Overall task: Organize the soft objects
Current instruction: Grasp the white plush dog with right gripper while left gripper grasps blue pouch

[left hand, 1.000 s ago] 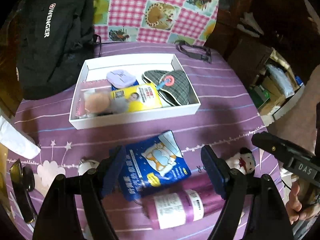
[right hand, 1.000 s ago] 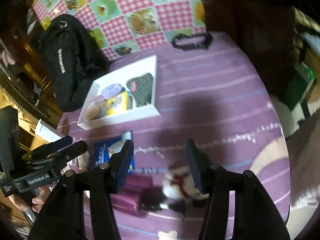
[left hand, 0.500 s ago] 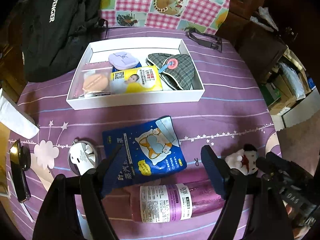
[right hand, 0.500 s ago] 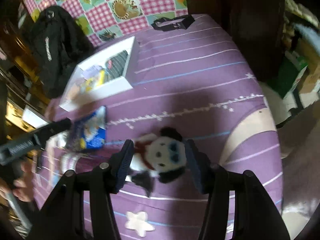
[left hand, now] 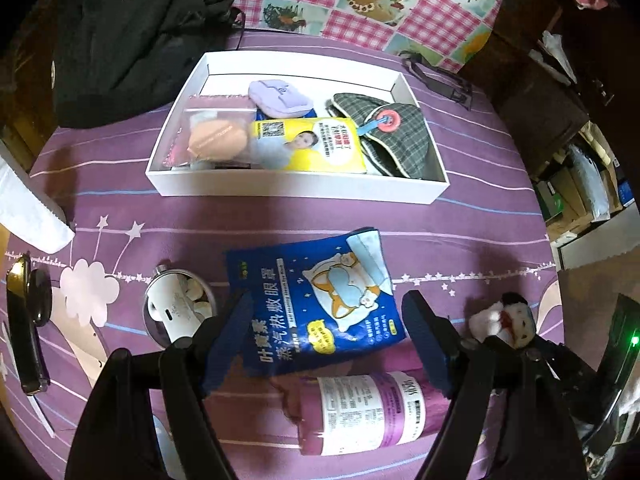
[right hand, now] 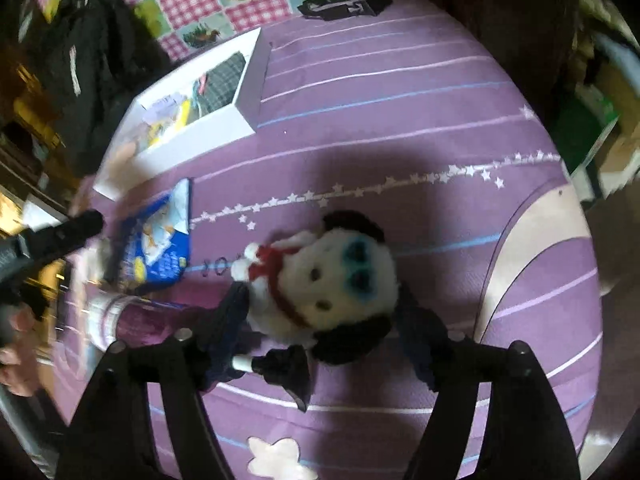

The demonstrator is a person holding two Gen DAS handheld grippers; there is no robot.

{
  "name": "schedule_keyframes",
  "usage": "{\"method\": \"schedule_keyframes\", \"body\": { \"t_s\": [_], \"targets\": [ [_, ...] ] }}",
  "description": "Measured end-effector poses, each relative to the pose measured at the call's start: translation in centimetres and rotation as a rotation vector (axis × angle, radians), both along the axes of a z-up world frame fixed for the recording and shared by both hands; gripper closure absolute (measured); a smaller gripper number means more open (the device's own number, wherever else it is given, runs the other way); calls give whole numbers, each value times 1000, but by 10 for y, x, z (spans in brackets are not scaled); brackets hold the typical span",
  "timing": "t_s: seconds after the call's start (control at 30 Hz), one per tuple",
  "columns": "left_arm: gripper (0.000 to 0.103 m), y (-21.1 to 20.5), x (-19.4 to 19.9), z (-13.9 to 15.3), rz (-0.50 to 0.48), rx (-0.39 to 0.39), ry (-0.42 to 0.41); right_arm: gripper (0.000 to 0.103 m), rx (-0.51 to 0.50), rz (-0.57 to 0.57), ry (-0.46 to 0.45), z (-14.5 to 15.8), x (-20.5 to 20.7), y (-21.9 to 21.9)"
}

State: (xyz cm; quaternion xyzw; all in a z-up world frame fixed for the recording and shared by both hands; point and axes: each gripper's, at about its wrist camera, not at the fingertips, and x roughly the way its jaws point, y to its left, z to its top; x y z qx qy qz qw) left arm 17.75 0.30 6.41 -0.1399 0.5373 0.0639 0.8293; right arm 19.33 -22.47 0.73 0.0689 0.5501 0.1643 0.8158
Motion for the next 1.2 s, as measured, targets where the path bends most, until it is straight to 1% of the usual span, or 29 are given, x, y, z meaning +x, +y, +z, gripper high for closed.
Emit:
{"method": "schedule_keyframes", "body": {
  "t_s": [0.07,0.1,0.17,0.2,0.3,0.37,0.47,0.6,0.63,0.73,0.9,0.97,1.03,1.2],
  "targets": [
    [25,4,0,-3,5,-4,7,34,-48,-10,-29,-1,-1,7],
    [25,6,0,-3,8,-7,9,39,-59,-11,-38,-1,-2,9],
    [25,10,-1,-6,17,-14,11,41,-66,-5,-44,0,-2,11],
    [25,12,-1,-7,22,-14,15,43,-65,-6,-42,0,-3,11],
    [25,20,1,-12,45,-39,27,46,-38,-17,-33,1,-3,7],
    [24,23,1,-15,48,-75,31,46,-24,-29,-36,4,-3,5],
    [24,26,3,-19,21,-133,46,46,12,-44,-38,11,-2,3],
    [22,30,4,-19,-21,-160,53,46,72,-22,-26,18,4,11],
    [20,33,5,-19,-24,-170,57,46,83,-18,-24,20,6,14],
    [20,41,8,-22,-12,-194,71,46,114,-9,-28,22,9,25],
    [20,46,15,-38,-16,-219,122,46,235,13,-24,15,11,33],
    [20,44,18,-45,-33,-264,141,46,262,25,-14,11,12,33],
    [20,42,20,-50,-38,-292,157,46,278,22,-10,8,11,30],
    [19,39,27,-55,-3,-260,188,46,286,-3,6,5,12,18]
  ]
}}
